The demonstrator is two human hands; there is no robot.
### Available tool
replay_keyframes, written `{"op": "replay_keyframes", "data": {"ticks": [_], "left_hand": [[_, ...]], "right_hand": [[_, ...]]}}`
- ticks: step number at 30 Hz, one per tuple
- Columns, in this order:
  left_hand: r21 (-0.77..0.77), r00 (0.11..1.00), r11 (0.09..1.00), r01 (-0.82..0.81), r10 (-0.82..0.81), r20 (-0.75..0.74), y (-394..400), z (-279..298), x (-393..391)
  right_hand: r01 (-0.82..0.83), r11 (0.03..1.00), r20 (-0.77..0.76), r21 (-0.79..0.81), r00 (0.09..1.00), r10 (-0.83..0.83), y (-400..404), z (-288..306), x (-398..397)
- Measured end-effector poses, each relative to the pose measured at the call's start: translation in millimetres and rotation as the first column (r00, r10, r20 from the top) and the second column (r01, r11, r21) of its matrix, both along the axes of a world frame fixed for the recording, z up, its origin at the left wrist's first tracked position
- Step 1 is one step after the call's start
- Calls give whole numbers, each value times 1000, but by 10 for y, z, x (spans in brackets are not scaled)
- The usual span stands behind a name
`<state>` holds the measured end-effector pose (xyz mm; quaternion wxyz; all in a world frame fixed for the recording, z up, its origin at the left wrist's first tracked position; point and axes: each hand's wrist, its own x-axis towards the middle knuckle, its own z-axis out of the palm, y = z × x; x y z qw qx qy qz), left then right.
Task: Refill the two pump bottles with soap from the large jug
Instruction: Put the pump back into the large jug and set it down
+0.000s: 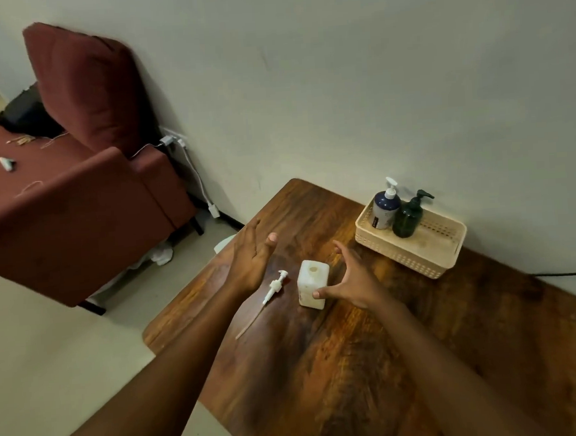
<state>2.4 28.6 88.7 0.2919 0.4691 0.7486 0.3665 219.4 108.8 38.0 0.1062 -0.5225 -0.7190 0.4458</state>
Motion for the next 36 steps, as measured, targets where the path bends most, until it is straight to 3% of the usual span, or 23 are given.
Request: {"op": "replay_keyframes", "data": {"ticks": [4, 11, 15, 22, 26, 30, 36], "left_hand": [[-128, 992, 992, -19, 3, -122, -26, -335, -152], [-345, 998, 939, 4, -24, -53, 285, -1124, -206], [-417, 990, 909, -2, -56, -127, 404, -1458, -173], [-370, 973, 925, -86, -2, -230, 574, -1703, -123], [-391, 984, 919, -57, -15, -180, 636, -1696, -93], [-326, 993, 945, 26, -63, -104, 717, -1469, 24], [-128, 975, 976, 175, -190, -119, 1076, -683, 466]], "right_hand": [[-30, 999, -4, -44, 1000, 30, -19, -256, -142], [24, 998, -48, -55, 999, -26, 16, -715, -279], [60, 998, -45, 10, 997, -60, 13, -864, -305], [133, 990, -37, 55, 991, -131, 59, -860, -318], [177, 982, -37, 69, 984, -175, 75, -721, -241], [228, 970, -28, 83, 974, -227, 105, -432, -55], [300, 940, -43, 162, 954, -297, 107, 252, 584]]}}
